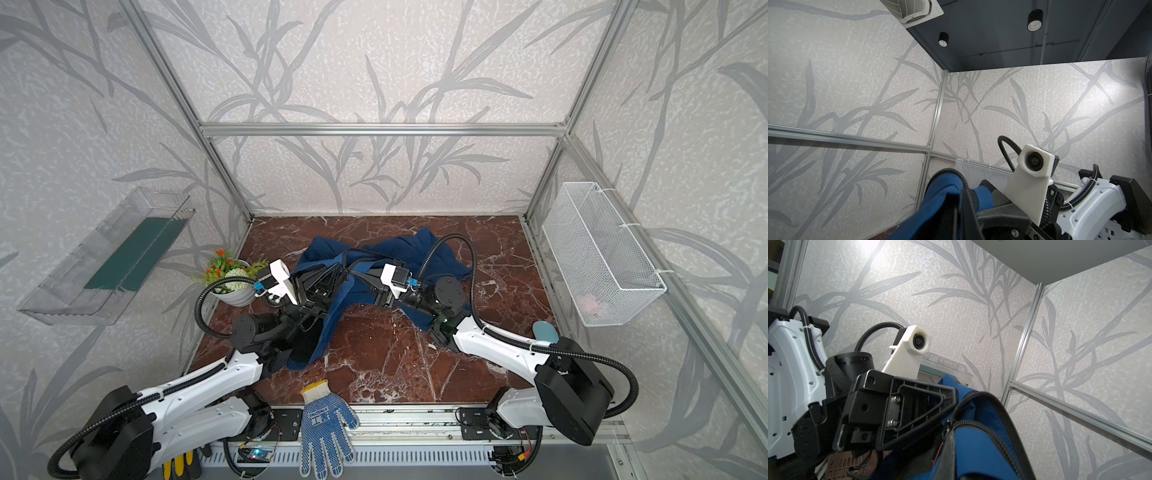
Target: Zip up the jacket
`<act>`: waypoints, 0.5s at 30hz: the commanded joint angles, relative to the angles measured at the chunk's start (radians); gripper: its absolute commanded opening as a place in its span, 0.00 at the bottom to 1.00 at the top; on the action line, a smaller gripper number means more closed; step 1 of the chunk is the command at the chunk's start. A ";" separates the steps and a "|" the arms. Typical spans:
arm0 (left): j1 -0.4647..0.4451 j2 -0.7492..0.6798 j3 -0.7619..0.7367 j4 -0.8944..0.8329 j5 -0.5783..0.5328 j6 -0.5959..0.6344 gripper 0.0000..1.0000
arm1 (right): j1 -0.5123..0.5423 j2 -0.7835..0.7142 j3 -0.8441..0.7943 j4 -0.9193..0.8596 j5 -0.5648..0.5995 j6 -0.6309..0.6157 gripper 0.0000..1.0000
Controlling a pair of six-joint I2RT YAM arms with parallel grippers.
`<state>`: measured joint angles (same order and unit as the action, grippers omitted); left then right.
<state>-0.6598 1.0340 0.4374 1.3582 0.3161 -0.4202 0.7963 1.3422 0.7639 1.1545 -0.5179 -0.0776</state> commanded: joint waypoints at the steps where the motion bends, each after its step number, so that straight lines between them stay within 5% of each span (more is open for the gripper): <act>1: -0.008 -0.001 0.035 0.054 0.001 0.015 0.00 | -0.006 -0.008 0.055 0.148 0.001 0.065 0.00; 15: -0.013 -0.019 0.020 0.054 -0.022 0.080 0.00 | 0.001 0.041 0.045 0.238 0.072 0.105 0.00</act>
<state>-0.6674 1.0336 0.4427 1.3697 0.2955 -0.3847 0.7948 1.3872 0.7696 1.2533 -0.4969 0.0135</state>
